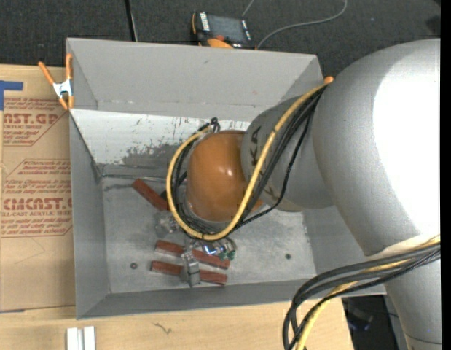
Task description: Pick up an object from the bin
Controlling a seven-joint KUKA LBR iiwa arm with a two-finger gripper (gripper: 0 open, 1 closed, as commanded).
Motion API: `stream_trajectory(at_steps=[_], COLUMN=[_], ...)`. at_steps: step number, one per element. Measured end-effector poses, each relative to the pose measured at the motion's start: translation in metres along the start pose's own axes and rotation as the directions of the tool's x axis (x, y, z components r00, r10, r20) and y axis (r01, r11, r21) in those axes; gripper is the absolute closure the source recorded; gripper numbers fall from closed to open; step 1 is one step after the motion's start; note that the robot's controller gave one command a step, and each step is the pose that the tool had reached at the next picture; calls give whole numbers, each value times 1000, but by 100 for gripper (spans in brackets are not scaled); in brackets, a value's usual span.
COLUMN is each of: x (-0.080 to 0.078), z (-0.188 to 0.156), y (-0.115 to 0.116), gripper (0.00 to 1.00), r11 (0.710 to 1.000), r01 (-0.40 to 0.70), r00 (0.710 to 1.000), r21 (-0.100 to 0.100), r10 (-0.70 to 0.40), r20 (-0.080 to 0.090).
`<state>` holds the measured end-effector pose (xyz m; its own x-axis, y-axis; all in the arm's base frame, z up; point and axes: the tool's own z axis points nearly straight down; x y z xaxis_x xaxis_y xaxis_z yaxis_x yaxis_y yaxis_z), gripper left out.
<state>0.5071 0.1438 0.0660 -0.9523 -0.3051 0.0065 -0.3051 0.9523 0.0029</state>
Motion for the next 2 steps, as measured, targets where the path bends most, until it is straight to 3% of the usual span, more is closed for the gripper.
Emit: stream_trajectory(at_steps=[1, 2], x=[-3, -38], z=[-5, -154], y=[-2, -4], gripper=[100, 100], r11=[1000, 1000], r01=[-3, 1], r00=[1000, 1000], r21=[1, 3], r10=[3, -1], r20=[11, 17])
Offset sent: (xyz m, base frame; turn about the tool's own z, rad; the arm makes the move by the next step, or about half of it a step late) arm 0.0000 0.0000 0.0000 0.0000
